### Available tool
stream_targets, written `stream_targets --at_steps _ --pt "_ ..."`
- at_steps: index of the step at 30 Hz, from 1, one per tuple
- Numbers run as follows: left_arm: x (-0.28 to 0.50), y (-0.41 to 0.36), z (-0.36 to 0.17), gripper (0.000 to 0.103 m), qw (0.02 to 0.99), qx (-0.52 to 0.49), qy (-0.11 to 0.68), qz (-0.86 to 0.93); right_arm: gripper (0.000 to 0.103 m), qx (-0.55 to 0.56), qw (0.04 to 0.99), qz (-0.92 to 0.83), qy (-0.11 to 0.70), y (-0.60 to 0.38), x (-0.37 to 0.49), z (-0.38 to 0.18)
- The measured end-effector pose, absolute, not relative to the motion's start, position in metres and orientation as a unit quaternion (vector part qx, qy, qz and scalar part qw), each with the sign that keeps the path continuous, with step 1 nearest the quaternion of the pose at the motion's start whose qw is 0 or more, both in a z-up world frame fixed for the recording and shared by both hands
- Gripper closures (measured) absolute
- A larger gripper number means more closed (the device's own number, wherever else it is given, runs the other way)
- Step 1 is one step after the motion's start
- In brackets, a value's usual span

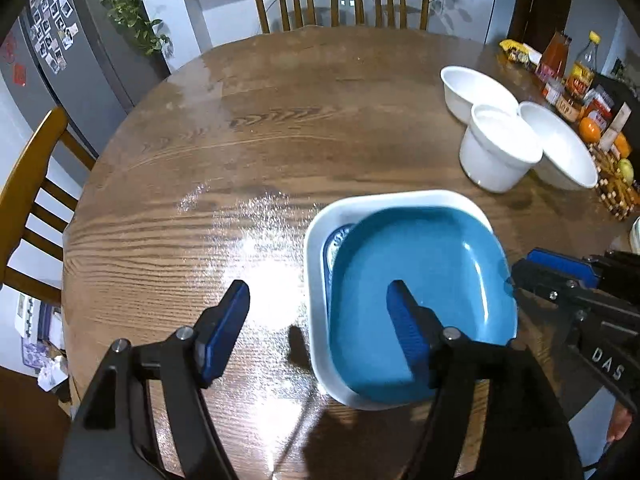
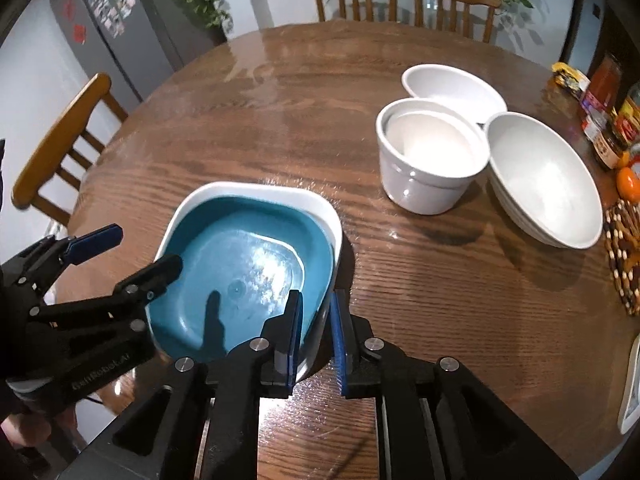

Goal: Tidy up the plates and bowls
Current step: 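Move both grippers to the large white bowl and close on its rim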

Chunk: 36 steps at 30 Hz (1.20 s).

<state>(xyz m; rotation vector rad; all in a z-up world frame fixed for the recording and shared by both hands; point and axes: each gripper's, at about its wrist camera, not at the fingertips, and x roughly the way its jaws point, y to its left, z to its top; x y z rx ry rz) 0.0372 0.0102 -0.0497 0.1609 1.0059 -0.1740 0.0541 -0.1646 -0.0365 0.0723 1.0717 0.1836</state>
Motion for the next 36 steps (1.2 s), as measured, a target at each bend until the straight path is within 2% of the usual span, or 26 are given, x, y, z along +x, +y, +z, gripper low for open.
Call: stream_targets --at_steps 3,5,7,11,20,27,30,34,36 --pt "0.040 0.013 -0.039 0.032 0.869 0.056 0.479 -0.106 0.085 0.065 0.863 0.068 0.497 -0.180 0.052 -0.026" --pt "0.041 0.010 -0.032 0.028 0.868 0.044 0.478 -0.126 0.063 0.082 0.869 0.048 0.486 -0.192 0.049 -0.019" --pt "0.041 -0.001 -0.027 0.023 0.865 0.031 0.479 -0.148 0.048 0.099 0.877 0.025 0.470 -0.207 0.044 -0.009" --pt "0.040 -0.036 -0.020 0.015 0.854 0.005 0.481 -0.197 0.035 0.114 0.888 -0.024 0.445 -0.241 0.034 0.011" --pt "0.047 -0.120 -0.020 0.015 0.844 -0.013 0.489 -0.219 0.030 0.104 0.895 -0.086 0.426 -0.327 0.055 0.034" --pt "0.069 -0.169 -0.031 0.018 0.853 -0.070 0.498 -0.140 0.030 0.072 0.884 -0.044 0.459 -0.382 0.110 0.015" --pt "0.074 -0.186 -0.035 0.022 0.852 -0.081 0.504 -0.116 0.030 0.056 0.878 -0.011 0.475 -0.394 0.134 0.006" --pt "0.087 -0.203 -0.046 0.042 0.846 -0.087 0.518 -0.089 0.030 0.043 0.868 0.020 0.495 -0.405 0.162 -0.006" --pt "0.092 -0.207 -0.052 0.045 0.843 -0.091 0.526 -0.075 0.031 0.040 0.862 0.033 0.504 -0.408 0.171 -0.013"
